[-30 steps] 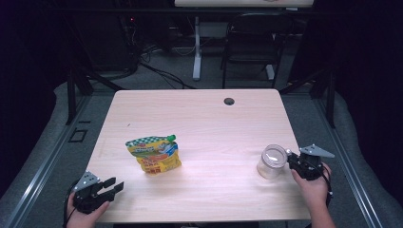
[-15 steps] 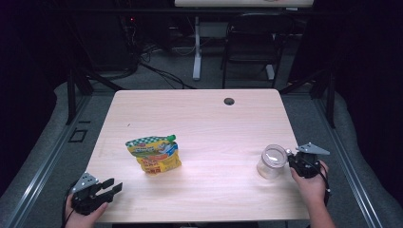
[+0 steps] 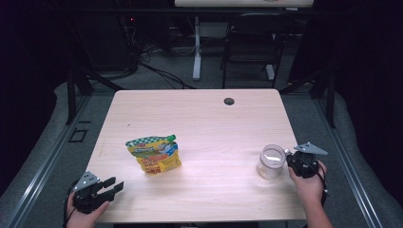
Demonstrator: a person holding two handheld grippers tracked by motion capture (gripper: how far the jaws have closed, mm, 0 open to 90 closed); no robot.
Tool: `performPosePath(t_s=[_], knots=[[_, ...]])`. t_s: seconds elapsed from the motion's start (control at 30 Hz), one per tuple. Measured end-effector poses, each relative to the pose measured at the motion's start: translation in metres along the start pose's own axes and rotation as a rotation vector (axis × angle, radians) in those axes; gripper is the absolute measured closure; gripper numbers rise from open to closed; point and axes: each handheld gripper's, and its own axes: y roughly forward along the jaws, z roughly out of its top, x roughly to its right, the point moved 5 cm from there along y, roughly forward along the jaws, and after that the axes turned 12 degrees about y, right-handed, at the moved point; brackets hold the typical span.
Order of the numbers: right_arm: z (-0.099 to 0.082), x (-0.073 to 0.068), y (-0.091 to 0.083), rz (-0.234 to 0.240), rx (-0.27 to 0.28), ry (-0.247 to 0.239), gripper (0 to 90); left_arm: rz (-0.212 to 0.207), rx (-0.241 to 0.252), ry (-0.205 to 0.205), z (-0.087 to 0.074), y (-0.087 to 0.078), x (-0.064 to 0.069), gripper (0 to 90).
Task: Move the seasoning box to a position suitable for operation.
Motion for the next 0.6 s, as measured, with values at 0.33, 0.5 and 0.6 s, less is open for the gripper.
performPosePath(t_s=[0.33, 0.5, 0.6], knots=[[0.006, -0.041, -0.013, 0.039, 0.036, -0.013, 86.2, -0.046, 0.012, 0.035, 0.014, 0.013, 0.007, 56.8], [0.006, -0.072, -0.017, 0.084, 0.044, -0.022, 86.3, -0.063, 0.012, 0.064, 0.019, 0.019, 0.011, 56.8], [0.005, -0.091, -0.017, 0.110, 0.043, -0.042, 86.2, -0.073, 0.013, 0.068, 0.021, 0.020, 0.013, 56.8]])
